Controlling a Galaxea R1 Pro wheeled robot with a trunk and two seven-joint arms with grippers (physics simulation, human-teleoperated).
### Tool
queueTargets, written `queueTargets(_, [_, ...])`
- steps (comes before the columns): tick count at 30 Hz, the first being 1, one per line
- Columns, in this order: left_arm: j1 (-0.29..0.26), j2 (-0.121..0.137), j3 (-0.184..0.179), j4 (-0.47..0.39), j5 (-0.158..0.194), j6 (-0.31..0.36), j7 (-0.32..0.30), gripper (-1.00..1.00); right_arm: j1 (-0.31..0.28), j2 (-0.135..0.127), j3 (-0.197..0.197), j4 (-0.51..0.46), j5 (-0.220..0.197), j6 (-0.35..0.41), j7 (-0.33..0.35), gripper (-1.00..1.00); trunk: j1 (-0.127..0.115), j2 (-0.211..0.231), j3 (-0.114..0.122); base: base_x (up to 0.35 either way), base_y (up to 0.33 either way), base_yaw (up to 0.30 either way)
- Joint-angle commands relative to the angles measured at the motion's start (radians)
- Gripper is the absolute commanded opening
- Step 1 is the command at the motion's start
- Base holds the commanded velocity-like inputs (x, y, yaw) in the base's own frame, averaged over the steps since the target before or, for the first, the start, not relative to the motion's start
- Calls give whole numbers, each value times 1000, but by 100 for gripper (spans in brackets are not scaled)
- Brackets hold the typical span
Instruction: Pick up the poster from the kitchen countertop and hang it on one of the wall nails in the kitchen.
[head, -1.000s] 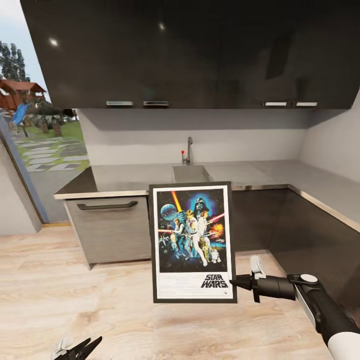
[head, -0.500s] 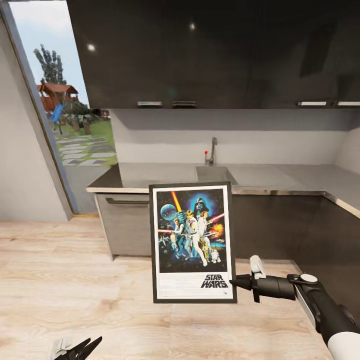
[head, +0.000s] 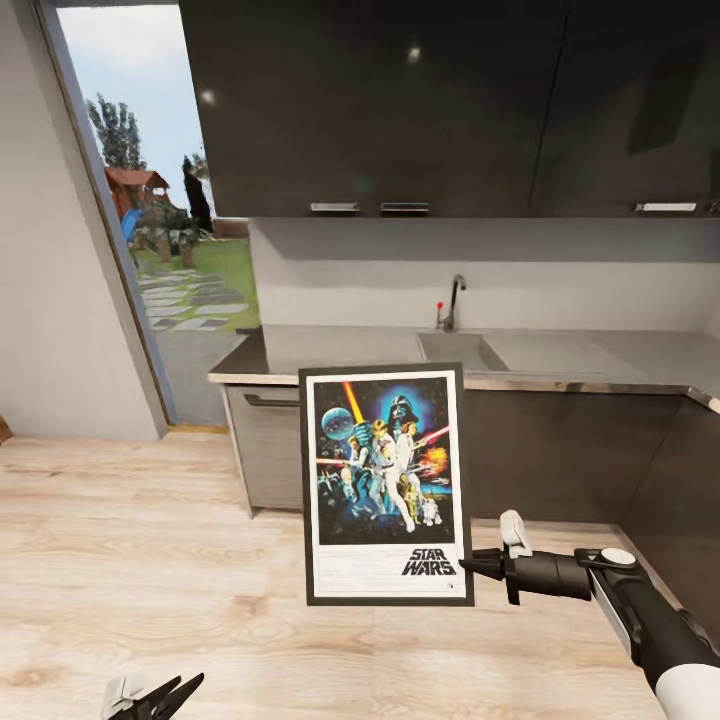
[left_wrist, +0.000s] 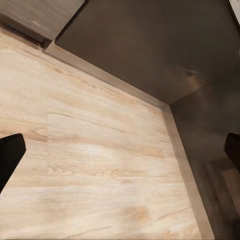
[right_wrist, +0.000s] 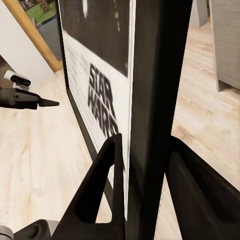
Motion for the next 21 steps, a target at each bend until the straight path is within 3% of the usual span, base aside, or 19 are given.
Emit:
queueTargets(1, [-1, 0, -3, 1, 3, -6, -1, 100, -1, 0, -1, -1, -1, 14, 7, -100, 0, -1, -1, 0, 289, 1])
queueTargets(13, [-1, 0, -3, 1, 4, -6, -1, 100, -1, 0, -1, -1, -1, 14, 7, -100, 0, -1, -1, 0, 290, 2])
queueTargets(21, [-1, 2, -3, 1, 4, -6, -1, 100, -1, 0, -1, -1, 0, 14, 0, -100, 0, -1, -1, 0, 292, 211])
